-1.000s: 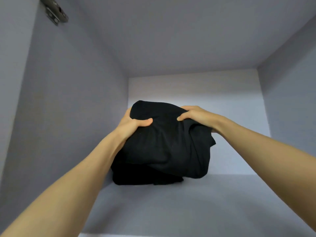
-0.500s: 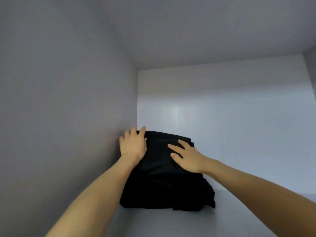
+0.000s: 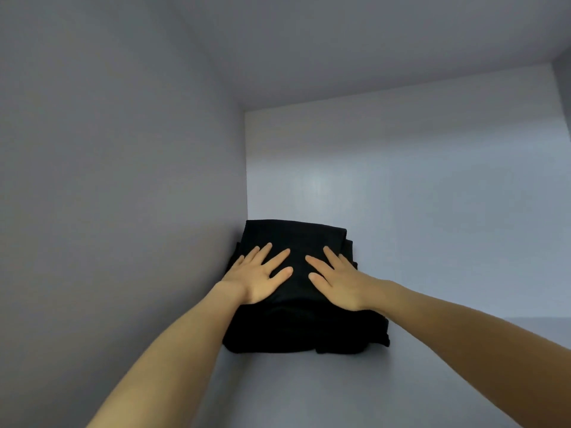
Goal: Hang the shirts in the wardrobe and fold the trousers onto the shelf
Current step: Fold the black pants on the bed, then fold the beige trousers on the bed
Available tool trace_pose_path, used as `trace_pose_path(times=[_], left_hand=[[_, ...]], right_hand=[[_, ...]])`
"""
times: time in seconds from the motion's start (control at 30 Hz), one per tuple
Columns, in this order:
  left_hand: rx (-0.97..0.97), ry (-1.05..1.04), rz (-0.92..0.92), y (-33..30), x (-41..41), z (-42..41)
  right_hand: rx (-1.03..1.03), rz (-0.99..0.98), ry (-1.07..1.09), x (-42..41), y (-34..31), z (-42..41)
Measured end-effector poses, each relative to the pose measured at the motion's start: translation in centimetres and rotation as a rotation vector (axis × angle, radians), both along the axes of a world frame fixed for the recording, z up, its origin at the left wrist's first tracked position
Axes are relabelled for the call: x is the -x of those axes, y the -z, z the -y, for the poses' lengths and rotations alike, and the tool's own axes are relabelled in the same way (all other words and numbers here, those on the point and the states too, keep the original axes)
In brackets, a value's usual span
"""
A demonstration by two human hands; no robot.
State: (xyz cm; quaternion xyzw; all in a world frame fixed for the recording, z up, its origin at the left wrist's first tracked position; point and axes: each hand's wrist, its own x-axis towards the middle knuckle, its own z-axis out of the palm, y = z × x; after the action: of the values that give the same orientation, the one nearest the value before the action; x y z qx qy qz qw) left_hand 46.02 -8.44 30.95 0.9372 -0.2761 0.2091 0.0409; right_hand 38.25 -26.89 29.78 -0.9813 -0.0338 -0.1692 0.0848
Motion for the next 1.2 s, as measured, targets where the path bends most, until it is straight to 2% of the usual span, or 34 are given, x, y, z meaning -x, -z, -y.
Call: trace_pose_path(times=[0.1,0.2,0.4,0.47,0.6,0.7,0.8,0.87,1.07,1.2], left_hand=[[-0.075,-0.114,-0.015,-0.9,1.7,0.0],[-0.046,-0.201,0.123,-1.5,5.1,-0.4],[0.103,-0.31,0.342,1.6,17.0,-3.7],[0.18,-0.348,0.366,3.6,21.8,-4.4],[0.481,-0.312,0.419,8.6,31.6,-6.0],[0.577,-0.335,0.467,14.0,39.7,-8.6],[0.609,-0.473,0.359,20.4,46.4,-12.0],[0.616,-0.542,0.269,24.5,50.3,-13.8],[0.667,-0.855,-0.042,38.2,66.3,-21.4],[0.754,-1.134,-0.157,43.1,75.7,-27.3]], right_hand=[[0.076,-0.028,0.069,1.3,-0.5,-0.7],[0.174,0.063,0.108,3.5,-1.3,-1.5],[0.062,0.281,-0.058,13.0,0.2,-3.8],[-0.057,0.348,-0.141,16.9,1.3,-4.7],[-0.581,0.379,-0.413,23.7,4.9,-7.8],[-0.756,0.35,-0.652,29.6,9.5,-11.1],[-0.89,0.249,-0.783,34.3,15.0,-14.4],[-0.895,0.127,-0.804,36.4,19.1,-16.5],[-0.714,-0.4,-0.924,46.3,33.7,-26.6],[-0.501,-0.709,-1.11,53.3,40.5,-34.8]])
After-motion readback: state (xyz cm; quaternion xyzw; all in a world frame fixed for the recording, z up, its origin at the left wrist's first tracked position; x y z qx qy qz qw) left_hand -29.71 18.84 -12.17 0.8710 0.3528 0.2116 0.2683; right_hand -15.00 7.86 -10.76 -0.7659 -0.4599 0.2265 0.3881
